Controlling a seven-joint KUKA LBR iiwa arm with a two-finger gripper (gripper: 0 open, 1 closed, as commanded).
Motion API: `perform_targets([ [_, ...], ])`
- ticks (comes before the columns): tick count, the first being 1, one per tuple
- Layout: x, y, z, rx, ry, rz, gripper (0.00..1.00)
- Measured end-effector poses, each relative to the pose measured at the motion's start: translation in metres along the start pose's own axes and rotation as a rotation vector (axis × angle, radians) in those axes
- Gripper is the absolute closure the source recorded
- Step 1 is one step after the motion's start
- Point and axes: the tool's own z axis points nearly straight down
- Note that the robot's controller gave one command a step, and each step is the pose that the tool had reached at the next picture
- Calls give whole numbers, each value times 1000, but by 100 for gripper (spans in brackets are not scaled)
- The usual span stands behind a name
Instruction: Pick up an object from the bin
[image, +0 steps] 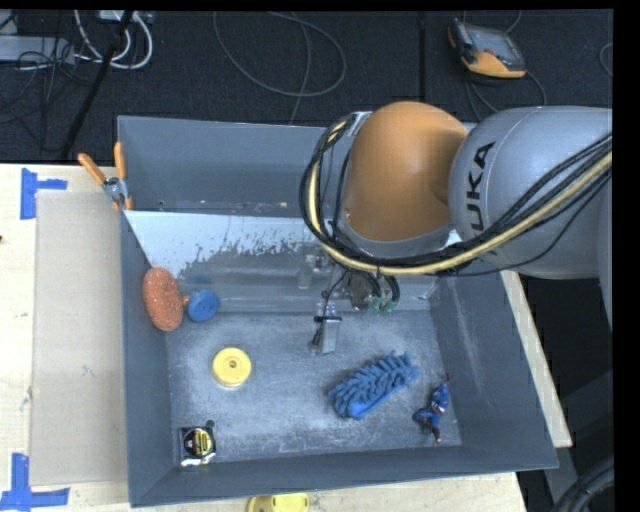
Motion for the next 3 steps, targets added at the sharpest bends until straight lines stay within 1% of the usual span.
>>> perform_targets([
  [1, -1, -1, -5, -1, -8, 2, 0],
  [2, 5, -43, 15, -2, -9, -64, 0],
  [3, -24, -63, 56, 2, -14, -138, 0],
])
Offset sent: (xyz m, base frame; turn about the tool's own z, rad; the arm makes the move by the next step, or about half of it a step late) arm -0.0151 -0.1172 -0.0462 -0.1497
